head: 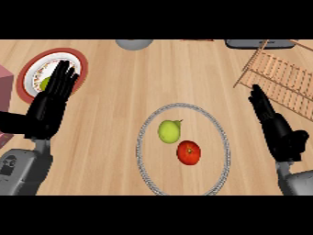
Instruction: Pick the tomato from the placemat and place it in the tiered shelf
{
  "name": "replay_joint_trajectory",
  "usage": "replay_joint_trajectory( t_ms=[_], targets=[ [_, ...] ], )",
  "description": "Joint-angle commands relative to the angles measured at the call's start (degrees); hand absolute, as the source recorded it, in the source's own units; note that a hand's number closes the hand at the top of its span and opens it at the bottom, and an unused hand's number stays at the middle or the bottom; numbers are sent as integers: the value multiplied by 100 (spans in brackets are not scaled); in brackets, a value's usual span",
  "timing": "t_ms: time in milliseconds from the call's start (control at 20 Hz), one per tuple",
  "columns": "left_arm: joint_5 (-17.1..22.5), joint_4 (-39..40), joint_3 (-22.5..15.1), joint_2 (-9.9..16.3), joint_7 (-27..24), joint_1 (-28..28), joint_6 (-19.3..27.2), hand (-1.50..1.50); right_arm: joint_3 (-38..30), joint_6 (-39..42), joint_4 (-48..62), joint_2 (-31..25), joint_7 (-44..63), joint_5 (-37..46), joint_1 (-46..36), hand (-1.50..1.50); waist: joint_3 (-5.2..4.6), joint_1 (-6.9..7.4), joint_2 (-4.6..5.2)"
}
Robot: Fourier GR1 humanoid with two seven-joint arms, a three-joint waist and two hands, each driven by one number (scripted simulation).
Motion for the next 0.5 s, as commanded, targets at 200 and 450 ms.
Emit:
replay_joint_trajectory(
  t_ms=[200,450],
  targets=[
    [-972,-92,-470,161,259,418,446,0,-515,-1967,-890,631,891,361,467,-150,12,-40,-113],
    [-876,127,-394,215,328,465,386,0,-928,-2834,181,-31,782,1230,1323,150,-80,-354,76]
  ],
)
